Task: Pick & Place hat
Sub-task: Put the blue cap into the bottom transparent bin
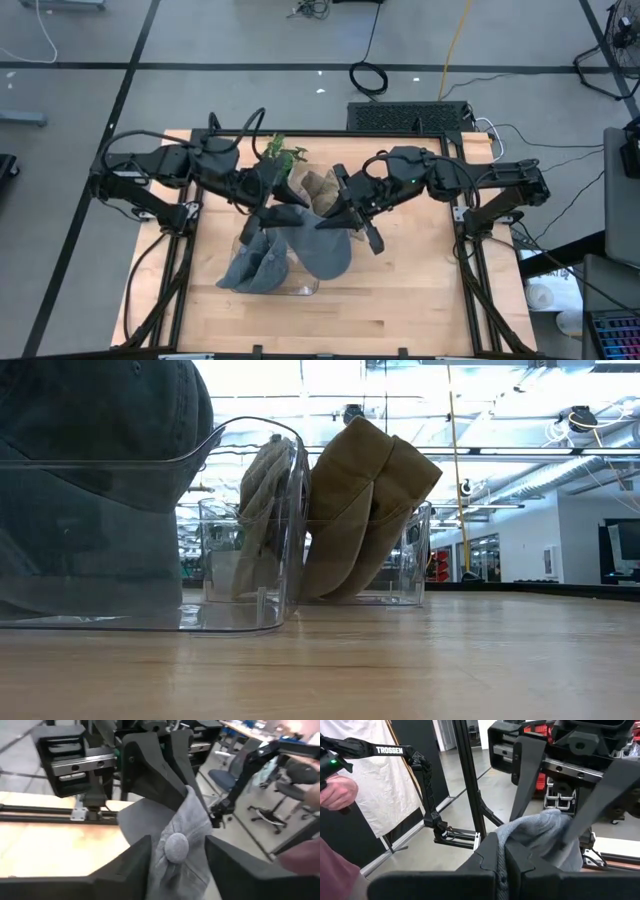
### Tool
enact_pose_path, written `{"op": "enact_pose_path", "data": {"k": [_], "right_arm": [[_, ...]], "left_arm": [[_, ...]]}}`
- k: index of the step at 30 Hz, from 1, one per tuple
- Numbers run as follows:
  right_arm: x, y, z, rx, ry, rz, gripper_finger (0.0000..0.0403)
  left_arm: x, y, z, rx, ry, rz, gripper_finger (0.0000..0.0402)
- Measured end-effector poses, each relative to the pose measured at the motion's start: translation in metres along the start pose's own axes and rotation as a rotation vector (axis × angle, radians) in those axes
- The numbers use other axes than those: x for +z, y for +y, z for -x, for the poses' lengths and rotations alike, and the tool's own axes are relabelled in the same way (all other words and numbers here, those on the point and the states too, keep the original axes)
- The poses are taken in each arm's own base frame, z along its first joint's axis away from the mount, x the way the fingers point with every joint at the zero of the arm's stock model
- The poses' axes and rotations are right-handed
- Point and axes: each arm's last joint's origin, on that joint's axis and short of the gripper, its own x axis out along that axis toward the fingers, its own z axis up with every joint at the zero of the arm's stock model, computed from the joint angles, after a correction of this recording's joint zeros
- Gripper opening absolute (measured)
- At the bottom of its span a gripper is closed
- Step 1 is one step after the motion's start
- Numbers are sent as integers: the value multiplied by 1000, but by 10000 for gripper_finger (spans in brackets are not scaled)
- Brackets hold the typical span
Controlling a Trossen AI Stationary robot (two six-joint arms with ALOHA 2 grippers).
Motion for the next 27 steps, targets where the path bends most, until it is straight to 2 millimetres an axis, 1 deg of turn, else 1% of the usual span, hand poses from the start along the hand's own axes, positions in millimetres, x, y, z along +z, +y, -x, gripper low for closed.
{"op": "enact_pose_path", "data": {"k": [3, 8, 9, 11, 14, 16, 20, 23, 27], "right_arm": [[0, 0, 0, 0, 0, 1, 0], [0, 0, 0, -2, 1, 9, 0], [0, 0, 0, -2, 3, 8, 0], [-1, 0, 0, -3, 6, 8, 0], [-2, 0, 0, -5, 15, 28, 0], [-2, 0, 0, -9, 18, 50, 0], [-2, -3, 0, -94, 15, 83, 9], [-2, -7, 5, -130, 33, 89, 36], [2, -13, 19, -195, 39, 21, 94]], "left_arm": [[0, -1, 0, -40, 11, 36, 144], [-1, -2, 0, -75, 29, 76, 39], [-1, -1, 0, -79, 30, 77, 25], [-1, 0, 1, -82, 31, 98, 20], [0, 2, 1, -74, 31, 148, 26], [0, 2, 2, -73, 28, 156, 20], [1, 2, 3, -74, 22, 168, 20], [1, 2, 3, -62, 20, 207, 20], [4, 1, 12, -19, -18, 228, 20]]}}
